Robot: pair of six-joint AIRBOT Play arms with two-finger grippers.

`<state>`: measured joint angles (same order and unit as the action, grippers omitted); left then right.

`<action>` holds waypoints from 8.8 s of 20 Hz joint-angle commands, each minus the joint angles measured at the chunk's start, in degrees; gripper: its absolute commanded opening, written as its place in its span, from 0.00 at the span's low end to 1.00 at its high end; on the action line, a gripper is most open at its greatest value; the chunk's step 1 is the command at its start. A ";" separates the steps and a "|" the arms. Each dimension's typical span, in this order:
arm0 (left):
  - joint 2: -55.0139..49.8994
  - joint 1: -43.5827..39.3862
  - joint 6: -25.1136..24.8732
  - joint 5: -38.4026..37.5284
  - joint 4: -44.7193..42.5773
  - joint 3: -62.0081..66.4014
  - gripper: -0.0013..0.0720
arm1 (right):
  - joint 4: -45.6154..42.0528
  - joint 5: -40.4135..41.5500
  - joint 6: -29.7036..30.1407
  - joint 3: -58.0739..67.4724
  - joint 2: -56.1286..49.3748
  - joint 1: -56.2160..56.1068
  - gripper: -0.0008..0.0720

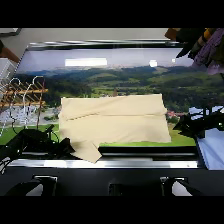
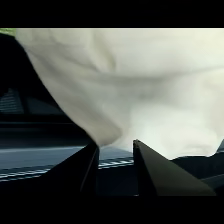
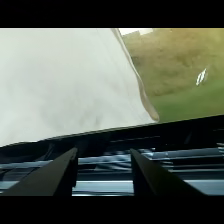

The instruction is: Fold the clothes and pants, and hang the long-sleeved shirts on hangers.

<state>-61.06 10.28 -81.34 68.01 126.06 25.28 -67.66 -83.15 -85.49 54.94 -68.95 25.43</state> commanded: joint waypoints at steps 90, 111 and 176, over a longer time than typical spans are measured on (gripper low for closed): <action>-43.95 3.93 -5.86 16.06 -8.35 74.36 0.39 | -0.09 12.52 0.44 25.14 -20.50 -6.08 0.58; -27.41 3.91 -4.17 20.24 -15.30 79.01 0.75 | 11.47 6.97 9.51 25.05 -36.30 -6.47 0.19; -17.05 11.43 -1.42 25.49 -10.67 84.54 0.04 | 20.41 27.76 -18.84 36.65 -28.50 -56.46 0.05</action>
<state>-78.22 21.26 -82.52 93.30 115.52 109.84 -47.31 -54.15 -103.61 91.05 -95.50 -30.41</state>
